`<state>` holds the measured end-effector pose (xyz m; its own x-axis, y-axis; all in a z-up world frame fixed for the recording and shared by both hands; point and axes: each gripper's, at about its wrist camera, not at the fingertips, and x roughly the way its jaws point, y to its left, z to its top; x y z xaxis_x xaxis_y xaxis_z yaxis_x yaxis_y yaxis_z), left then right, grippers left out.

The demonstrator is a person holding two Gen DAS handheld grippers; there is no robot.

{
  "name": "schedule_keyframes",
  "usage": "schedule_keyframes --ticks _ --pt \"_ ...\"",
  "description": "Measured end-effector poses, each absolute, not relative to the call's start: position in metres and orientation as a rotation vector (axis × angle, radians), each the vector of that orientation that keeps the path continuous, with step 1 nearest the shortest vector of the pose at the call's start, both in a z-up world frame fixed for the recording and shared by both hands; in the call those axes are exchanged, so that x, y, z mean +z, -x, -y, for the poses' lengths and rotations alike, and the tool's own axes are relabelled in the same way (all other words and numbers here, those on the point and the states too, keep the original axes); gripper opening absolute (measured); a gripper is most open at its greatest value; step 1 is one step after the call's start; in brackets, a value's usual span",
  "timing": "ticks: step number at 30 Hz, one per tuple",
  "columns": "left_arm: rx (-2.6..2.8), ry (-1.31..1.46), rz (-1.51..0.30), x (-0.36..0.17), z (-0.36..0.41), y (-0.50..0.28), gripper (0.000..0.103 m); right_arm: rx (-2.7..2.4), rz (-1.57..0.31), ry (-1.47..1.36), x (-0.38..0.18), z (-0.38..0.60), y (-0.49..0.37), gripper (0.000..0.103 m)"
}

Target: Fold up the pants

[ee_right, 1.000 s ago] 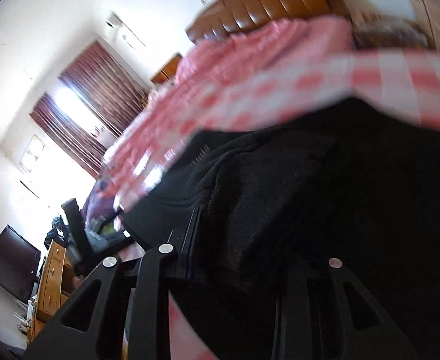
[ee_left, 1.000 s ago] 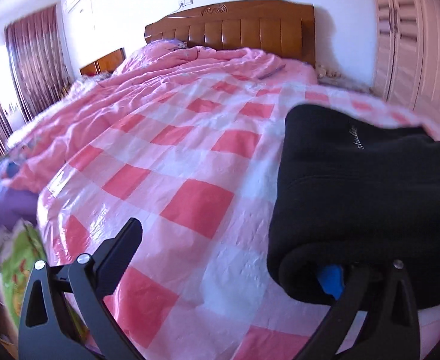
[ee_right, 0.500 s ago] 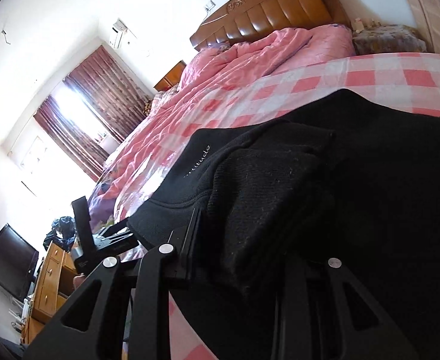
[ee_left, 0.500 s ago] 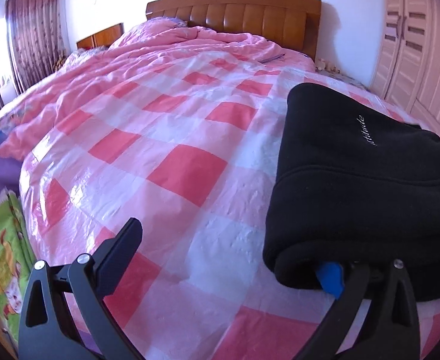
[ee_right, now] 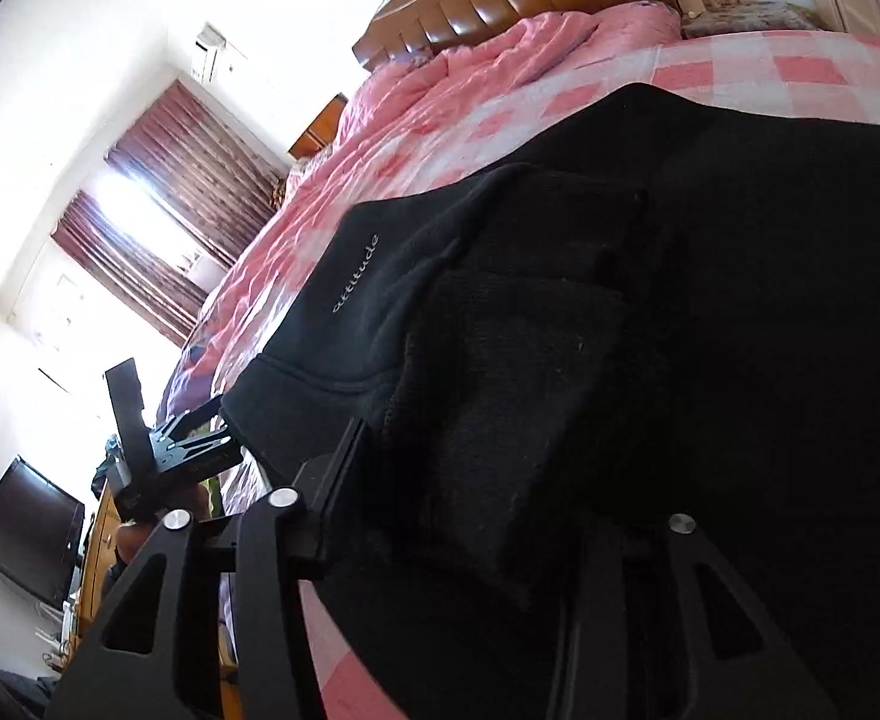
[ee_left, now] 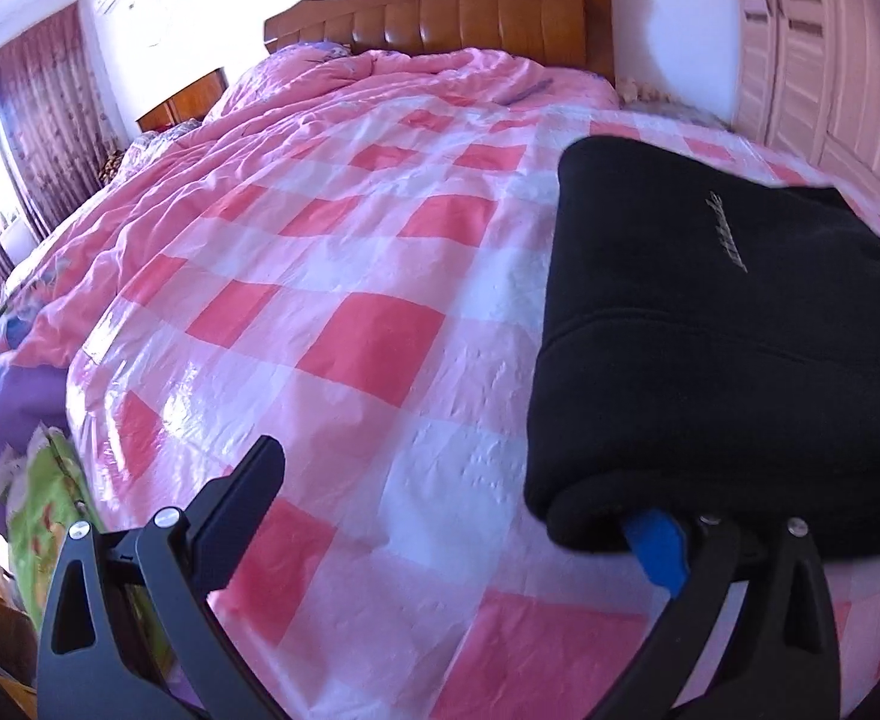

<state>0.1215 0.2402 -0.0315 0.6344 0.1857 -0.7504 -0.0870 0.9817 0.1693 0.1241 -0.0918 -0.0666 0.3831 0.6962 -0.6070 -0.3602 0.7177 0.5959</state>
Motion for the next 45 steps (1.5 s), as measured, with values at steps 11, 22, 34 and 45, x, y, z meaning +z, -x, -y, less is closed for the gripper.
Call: schedule_keyframes --ticks 11,22,34,45 --pt "-0.074 0.008 -0.721 0.059 -0.226 -0.103 0.102 0.609 -0.732 -0.098 0.002 0.089 -0.109 0.088" --pt "-0.095 -0.055 -0.919 -0.036 -0.185 -0.179 0.102 0.672 -0.85 0.216 -0.046 0.038 -0.103 0.096" --pt "-0.225 0.039 -0.887 0.027 -0.153 -0.28 0.101 0.697 -0.923 0.043 -0.034 0.032 -0.15 0.099" --pt "-0.084 -0.085 -0.911 -0.023 -0.145 -0.306 0.102 0.74 -0.865 0.014 -0.041 0.043 -0.151 0.099"
